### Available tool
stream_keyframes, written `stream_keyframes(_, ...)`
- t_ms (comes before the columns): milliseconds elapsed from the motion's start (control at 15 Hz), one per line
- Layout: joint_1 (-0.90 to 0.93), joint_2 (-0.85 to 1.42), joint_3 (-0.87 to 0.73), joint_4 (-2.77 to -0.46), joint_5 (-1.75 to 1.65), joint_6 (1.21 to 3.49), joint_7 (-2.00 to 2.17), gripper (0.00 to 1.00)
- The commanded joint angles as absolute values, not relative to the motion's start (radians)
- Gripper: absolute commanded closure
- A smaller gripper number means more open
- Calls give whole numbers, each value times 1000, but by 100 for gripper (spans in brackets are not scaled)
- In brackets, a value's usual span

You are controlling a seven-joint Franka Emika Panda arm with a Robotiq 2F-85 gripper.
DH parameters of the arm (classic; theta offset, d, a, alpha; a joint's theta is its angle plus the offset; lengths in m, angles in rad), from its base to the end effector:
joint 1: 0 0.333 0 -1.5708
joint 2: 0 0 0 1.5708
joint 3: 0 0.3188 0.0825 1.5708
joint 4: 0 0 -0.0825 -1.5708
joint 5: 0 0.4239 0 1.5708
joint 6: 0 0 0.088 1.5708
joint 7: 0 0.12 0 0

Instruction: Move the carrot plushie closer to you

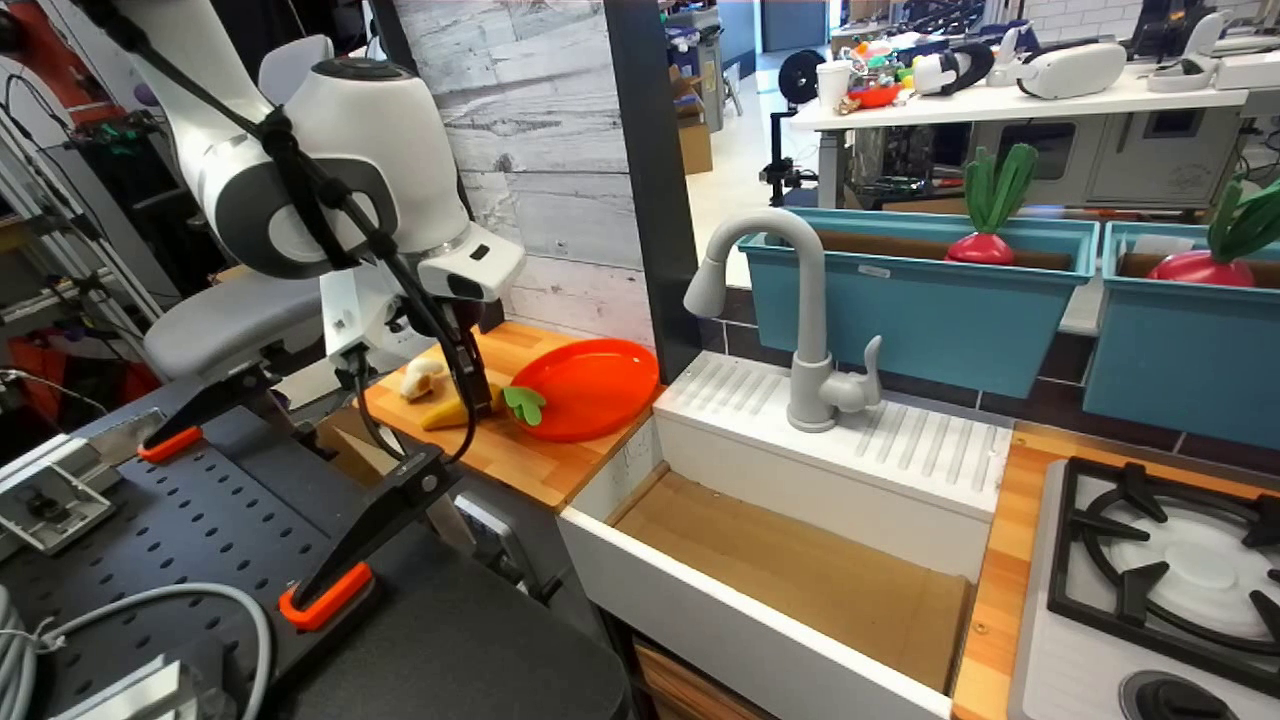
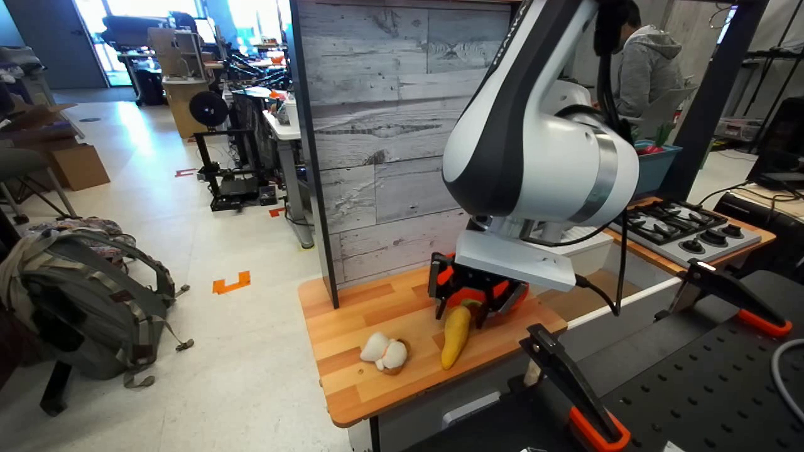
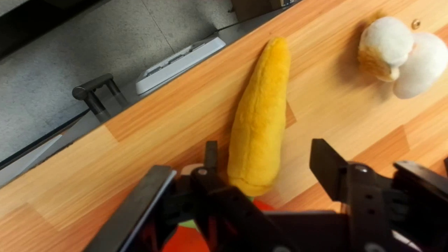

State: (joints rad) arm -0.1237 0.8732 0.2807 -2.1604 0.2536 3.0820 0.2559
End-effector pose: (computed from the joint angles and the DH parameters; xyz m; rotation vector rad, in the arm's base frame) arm 0.5192 0.0912 -0.0393 -2.8271 0.6569 -0.0042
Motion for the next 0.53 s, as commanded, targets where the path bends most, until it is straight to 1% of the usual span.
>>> stream_keyframes(0, -194, 796, 346, -2237, 275, 3127, 205, 1)
stream_keyframes(267, -260, 692, 418, -2351, 252, 3182, 161, 0)
stream_keyframes(333, -216, 769, 373, -2263, 259, 3152, 186, 0)
stream_keyframes(467, -220, 750, 379, -2278, 259, 3153, 185, 0)
